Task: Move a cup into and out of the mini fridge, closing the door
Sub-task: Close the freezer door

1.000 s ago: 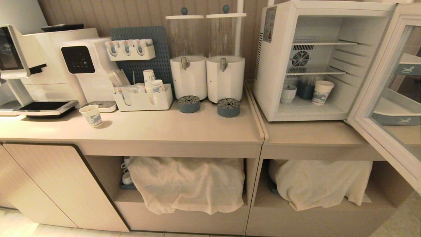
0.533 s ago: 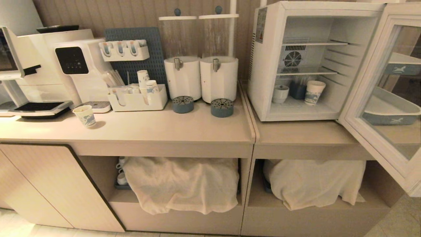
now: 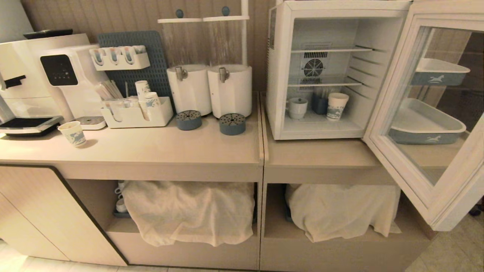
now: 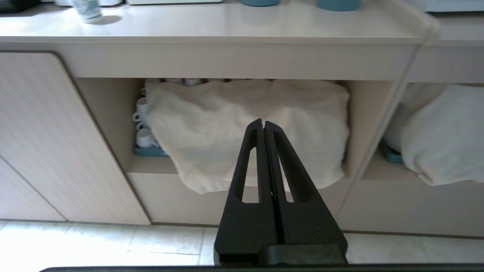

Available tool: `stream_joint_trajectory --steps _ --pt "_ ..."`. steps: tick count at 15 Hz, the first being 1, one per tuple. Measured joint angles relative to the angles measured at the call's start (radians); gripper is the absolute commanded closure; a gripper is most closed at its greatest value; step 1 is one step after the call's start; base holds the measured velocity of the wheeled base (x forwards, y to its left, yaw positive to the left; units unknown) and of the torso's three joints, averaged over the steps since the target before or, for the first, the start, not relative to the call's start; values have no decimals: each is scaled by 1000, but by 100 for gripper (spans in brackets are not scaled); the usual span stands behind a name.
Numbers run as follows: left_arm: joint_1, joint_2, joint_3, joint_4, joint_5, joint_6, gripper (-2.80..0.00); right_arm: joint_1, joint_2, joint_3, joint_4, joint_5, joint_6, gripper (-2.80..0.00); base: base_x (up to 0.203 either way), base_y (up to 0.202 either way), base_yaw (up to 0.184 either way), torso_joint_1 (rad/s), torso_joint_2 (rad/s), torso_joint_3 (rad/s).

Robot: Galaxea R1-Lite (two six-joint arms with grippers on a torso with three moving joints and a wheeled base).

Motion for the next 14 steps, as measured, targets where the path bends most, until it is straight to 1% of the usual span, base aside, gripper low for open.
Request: stream_joint_trajectory --steps 14 --pt "0 0 0 0 0 0 0 -1 0 0 -1 0 0 0 0 -190 0 1 1 2"
